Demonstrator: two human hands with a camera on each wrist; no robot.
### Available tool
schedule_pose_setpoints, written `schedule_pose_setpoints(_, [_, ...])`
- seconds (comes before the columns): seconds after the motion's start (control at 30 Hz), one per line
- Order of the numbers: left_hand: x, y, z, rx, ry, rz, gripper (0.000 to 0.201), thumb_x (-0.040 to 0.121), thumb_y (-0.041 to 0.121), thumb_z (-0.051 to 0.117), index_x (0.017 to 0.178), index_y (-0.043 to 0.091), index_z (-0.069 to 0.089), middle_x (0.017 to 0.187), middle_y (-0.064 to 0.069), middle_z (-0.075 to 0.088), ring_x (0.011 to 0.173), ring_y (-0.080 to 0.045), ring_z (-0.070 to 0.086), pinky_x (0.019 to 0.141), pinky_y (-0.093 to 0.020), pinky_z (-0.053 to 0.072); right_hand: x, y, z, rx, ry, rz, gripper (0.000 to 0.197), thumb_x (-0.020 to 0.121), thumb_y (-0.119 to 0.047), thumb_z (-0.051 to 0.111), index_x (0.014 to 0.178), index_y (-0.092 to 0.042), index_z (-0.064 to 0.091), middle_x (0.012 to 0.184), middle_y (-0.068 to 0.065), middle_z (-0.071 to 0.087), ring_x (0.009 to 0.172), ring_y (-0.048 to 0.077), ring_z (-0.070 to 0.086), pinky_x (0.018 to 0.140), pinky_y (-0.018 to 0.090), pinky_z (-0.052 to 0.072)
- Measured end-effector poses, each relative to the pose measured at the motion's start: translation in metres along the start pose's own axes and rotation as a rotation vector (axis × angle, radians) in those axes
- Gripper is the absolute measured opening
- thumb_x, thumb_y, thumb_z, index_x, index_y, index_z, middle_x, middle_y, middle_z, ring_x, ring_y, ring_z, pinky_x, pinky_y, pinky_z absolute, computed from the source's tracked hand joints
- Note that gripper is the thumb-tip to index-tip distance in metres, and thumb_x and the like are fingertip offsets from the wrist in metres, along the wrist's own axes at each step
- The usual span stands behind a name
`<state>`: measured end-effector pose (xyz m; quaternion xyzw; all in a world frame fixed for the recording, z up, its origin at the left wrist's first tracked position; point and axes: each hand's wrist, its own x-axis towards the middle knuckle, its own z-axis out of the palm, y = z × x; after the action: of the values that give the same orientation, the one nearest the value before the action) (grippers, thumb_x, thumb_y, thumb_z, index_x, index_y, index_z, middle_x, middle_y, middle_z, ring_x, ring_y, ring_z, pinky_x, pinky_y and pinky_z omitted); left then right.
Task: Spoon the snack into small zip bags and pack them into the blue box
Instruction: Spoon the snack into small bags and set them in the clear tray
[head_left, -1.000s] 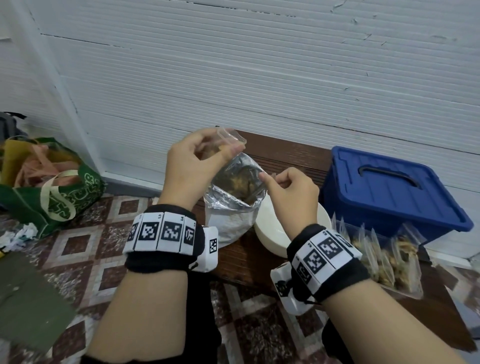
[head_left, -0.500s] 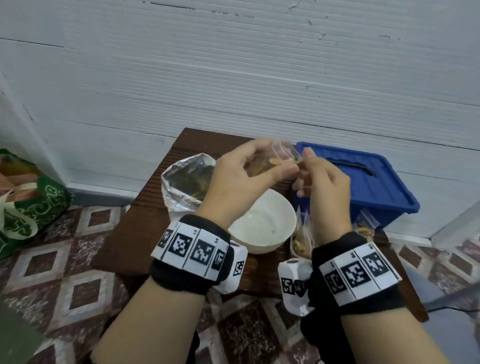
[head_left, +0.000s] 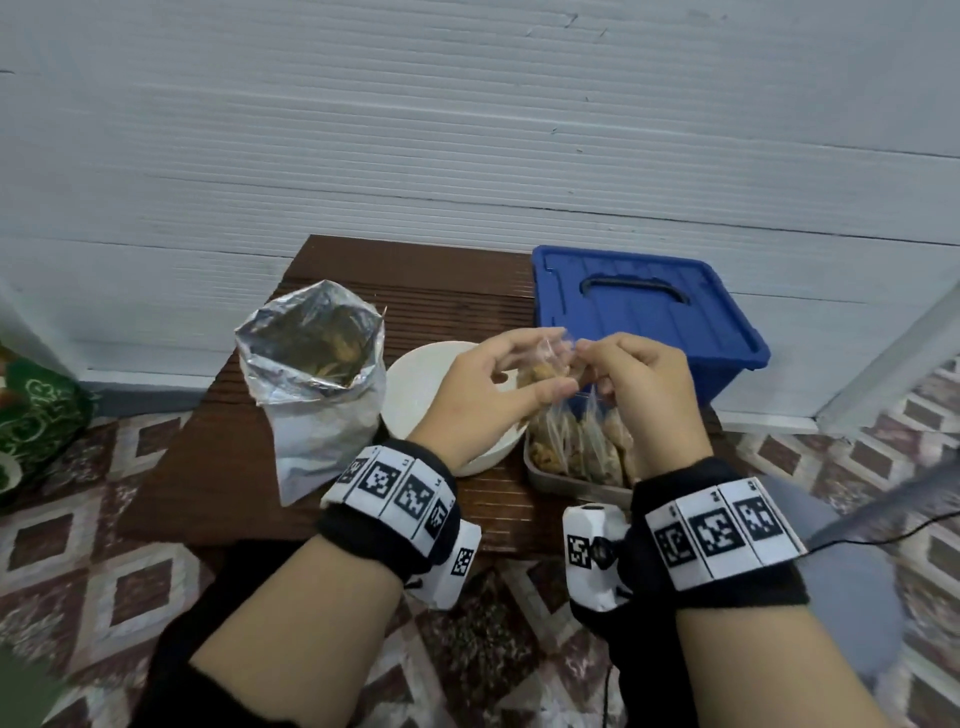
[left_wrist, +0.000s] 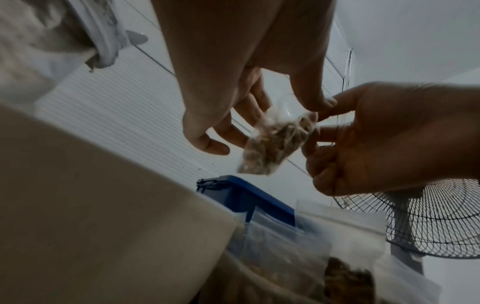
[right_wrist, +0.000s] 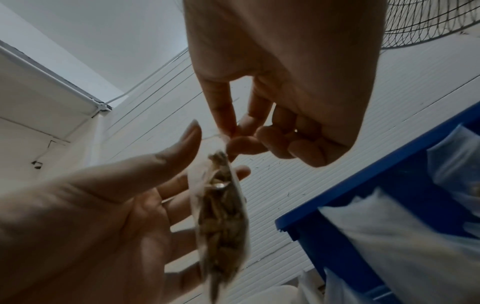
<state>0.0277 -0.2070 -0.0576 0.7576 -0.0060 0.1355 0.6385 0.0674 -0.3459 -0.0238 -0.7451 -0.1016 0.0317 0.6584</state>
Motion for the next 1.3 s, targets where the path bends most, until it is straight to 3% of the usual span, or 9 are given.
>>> schedule_pose_setpoints(0.2, [0.002, -0.011, -0.002, 0.045, -0.106, -0.035, 0.053, 0.075, 0.017, 0.080, 0.114, 0.044, 0.056, 0.106, 0.025, 0.067, 0.110, 0.009, 0.057, 0.096, -0.018, 0.041, 0.003, 0.000, -0.007, -0.041, 0.007, 0.029, 0.023, 0.086, -0.010, 0.061, 0.066, -0.008, 0.071, 0.056, -0.003, 0.065, 0.050, -0.001, 0.054, 0.051, 0.012, 0.042])
schedule_pose_setpoints(0.3, [0.005, -0.016, -0.006, 0.098, -0.156, -0.040, 0.049, 0.076, 0.017, 0.079, 0.114, 0.040, 0.058, 0.106, 0.025, 0.066, 0.108, 0.010, 0.057, 0.097, -0.019, 0.040, 0.002, -0.001, -0.007, -0.045, -0.008, 0.040, 0.026, 0.088, -0.012, 0.061, 0.063, -0.011, 0.069, 0.047, -0.010, 0.057, 0.048, -0.003, 0.051, 0.057, 0.017, 0.040])
schedule_pose_setpoints(0.47, [0.009, -0.022, -0.008, 0.087, -0.092, -0.026, 0.040, 0.076, 0.017, 0.079, 0.114, 0.023, 0.065, 0.104, 0.008, 0.071, 0.102, -0.004, 0.064, 0.099, -0.026, 0.045, 0.002, -0.001, -0.007, -0.057, -0.029, 0.068, 0.027, 0.091, -0.024, 0.060, 0.071, -0.011, 0.072, 0.046, -0.013, 0.057, 0.046, -0.005, 0.050, 0.061, 0.019, 0.035])
schedule_pose_setpoints(0.67, [0.011, -0.025, -0.007, 0.122, -0.047, -0.042, 0.034, 0.075, 0.019, 0.081, 0.097, 0.037, 0.063, 0.082, 0.027, 0.069, 0.084, 0.009, 0.061, 0.081, -0.012, 0.042, 0.000, -0.002, -0.005, -0.274, -0.083, -0.002, 0.043, 0.070, -0.056, 0.072, 0.084, -0.015, 0.071, 0.078, 0.005, 0.069, 0.065, 0.007, 0.059, 0.065, 0.020, 0.046])
schedule_pose_setpoints(0.87, [0.012, -0.027, -0.001, 0.124, -0.034, -0.067, 0.040, 0.071, 0.024, 0.084, 0.098, 0.043, 0.062, 0.088, 0.027, 0.069, 0.091, 0.010, 0.060, 0.084, -0.023, 0.041, 0.006, 0.005, -0.009, -0.489, 0.000, -0.093, 0.011, 0.081, -0.025, 0.072, 0.079, -0.014, 0.071, 0.069, -0.005, 0.066, 0.063, 0.002, 0.058, 0.062, 0.016, 0.044])
schedule_pose_setpoints(0.93, [0.012, -0.029, 0.002, 0.115, -0.027, -0.088, 0.042, 0.071, 0.028, 0.083, 0.107, 0.038, 0.063, 0.097, 0.020, 0.069, 0.096, 0.007, 0.061, 0.088, -0.025, 0.043, 0.010, 0.007, -0.011, -0.466, 0.072, -0.106, 0.011, 0.083, -0.022, 0.070, 0.075, -0.016, 0.069, 0.065, -0.009, 0.063, 0.057, -0.002, 0.055, 0.055, 0.007, 0.040])
schedule_pose_setpoints(1.03, [0.014, -0.031, 0.001, 0.111, 0.009, -0.129, 0.044, 0.078, 0.034, 0.077, 0.119, 0.027, 0.061, 0.106, 0.015, 0.068, 0.098, 0.004, 0.062, 0.095, -0.028, 0.047, 0.016, 0.010, -0.016, -0.435, 0.193, -0.104, 0.011, 0.084, -0.022, 0.068, 0.074, -0.018, 0.067, 0.065, -0.011, 0.060, 0.060, -0.002, 0.052, 0.054, 0.007, 0.038])
schedule_pose_setpoints(1.13, [0.017, -0.031, -0.002, 0.128, 0.032, -0.142, 0.040, 0.085, 0.034, 0.070, 0.123, 0.022, 0.061, 0.105, 0.016, 0.066, 0.098, 0.004, 0.061, 0.090, -0.019, 0.047, 0.021, 0.013, -0.021, -0.412, 0.260, -0.088, 0.009, 0.083, -0.020, 0.068, 0.075, -0.015, 0.068, 0.066, -0.011, 0.060, 0.062, -0.001, 0.053, 0.055, 0.005, 0.037])
schedule_pose_setpoints(1.3, [0.019, -0.034, -0.005, 0.175, 0.049, -0.161, 0.036, 0.091, 0.038, 0.062, 0.124, 0.022, 0.061, 0.101, 0.021, 0.062, 0.103, 0.001, 0.058, 0.085, -0.010, 0.042, 0.025, 0.017, -0.031, -0.375, 0.299, -0.056, 0.009, 0.081, -0.018, 0.068, 0.073, -0.016, 0.067, 0.066, -0.009, 0.061, 0.063, 0.002, 0.054, 0.062, 0.017, 0.042])
